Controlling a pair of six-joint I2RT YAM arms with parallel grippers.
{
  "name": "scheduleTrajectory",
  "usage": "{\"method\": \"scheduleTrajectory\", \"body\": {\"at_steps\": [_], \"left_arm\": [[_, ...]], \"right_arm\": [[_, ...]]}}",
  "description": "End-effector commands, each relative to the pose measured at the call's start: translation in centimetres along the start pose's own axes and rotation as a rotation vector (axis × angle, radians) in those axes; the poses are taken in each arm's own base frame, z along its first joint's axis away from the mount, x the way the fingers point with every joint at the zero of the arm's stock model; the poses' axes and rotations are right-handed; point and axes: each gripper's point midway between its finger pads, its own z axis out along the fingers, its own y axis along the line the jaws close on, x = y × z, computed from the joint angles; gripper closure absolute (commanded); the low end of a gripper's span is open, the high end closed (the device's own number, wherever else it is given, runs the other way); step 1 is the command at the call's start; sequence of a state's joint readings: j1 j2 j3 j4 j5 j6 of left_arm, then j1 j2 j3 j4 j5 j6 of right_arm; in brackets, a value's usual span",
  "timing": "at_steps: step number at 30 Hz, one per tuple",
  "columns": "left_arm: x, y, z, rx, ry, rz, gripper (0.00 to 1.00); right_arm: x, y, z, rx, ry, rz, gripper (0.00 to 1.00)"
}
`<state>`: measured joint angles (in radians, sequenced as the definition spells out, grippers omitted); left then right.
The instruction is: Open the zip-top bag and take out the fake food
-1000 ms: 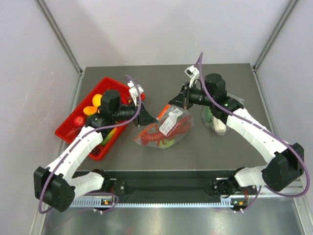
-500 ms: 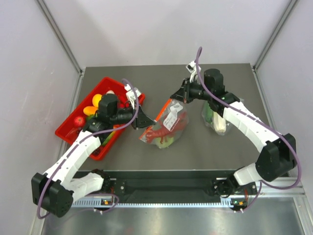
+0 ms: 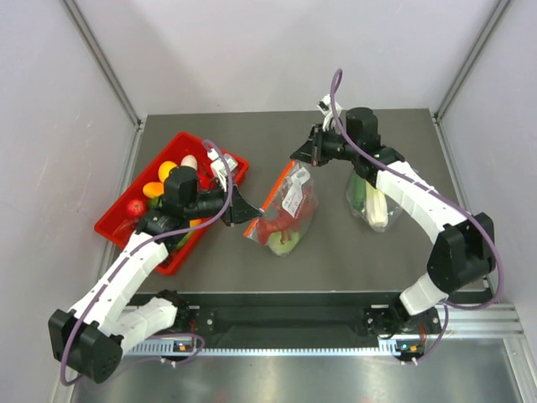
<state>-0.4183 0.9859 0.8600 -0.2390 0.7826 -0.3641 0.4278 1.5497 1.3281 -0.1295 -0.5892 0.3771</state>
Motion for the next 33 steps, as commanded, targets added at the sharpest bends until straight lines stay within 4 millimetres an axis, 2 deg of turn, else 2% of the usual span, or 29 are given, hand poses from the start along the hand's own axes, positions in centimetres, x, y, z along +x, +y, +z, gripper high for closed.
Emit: {"method": "scheduleTrajectory", "body": {"at_steps": [1,10,16,23,29,31,32,33], "left_arm": [[2.9,-2.4,-1.5,0.079,0.093,-0.062,1.0],[3.1,-2.0,-2.4,0.005,0.093,-0.054,1.0],[1.8,-1.1,-3.0,-0.097,0.063,-0.021,1.0],[1.3,-0.5,-3.0,-0.134,0.05,-0.008,1.0],[-0.1,-0.6,-2.7,-0.134,0.016,0.01,1.0],[-1.1,-0.7,-2.5,-0.13,-0.012,0.018,1.0],[-1.4,-0.8,-2.4,-0.124,-0.023,0.022,1.0],[-1.6,-0.8,-2.2,-0.122,-0.028,0.012,1.0]], "right_arm": [[-8.6,-3.5,-1.4,0.149,-0.261,-0.141,1.0],[-9.6,-4.6,-0.9,0.163,-0.271,-0.134,1.0],[-10.0,-4.8,-0.5,0.155,-0.278,-0.127,1.0],[-9.2,-3.9,-0.3,0.102,-0.263,-0.127,1.0],[-7.3,-2.5,-1.0,0.06,-0.185,-0.062,1.0],[-6.9,-2.1,-1.3,0.078,-0.165,-0.053,0.96],[-6.4,-1.2,-1.7,0.086,-0.142,-0.044,0.93],[-6.3,-0.9,-1.9,0.1,-0.137,-0.046,0.84]]}}
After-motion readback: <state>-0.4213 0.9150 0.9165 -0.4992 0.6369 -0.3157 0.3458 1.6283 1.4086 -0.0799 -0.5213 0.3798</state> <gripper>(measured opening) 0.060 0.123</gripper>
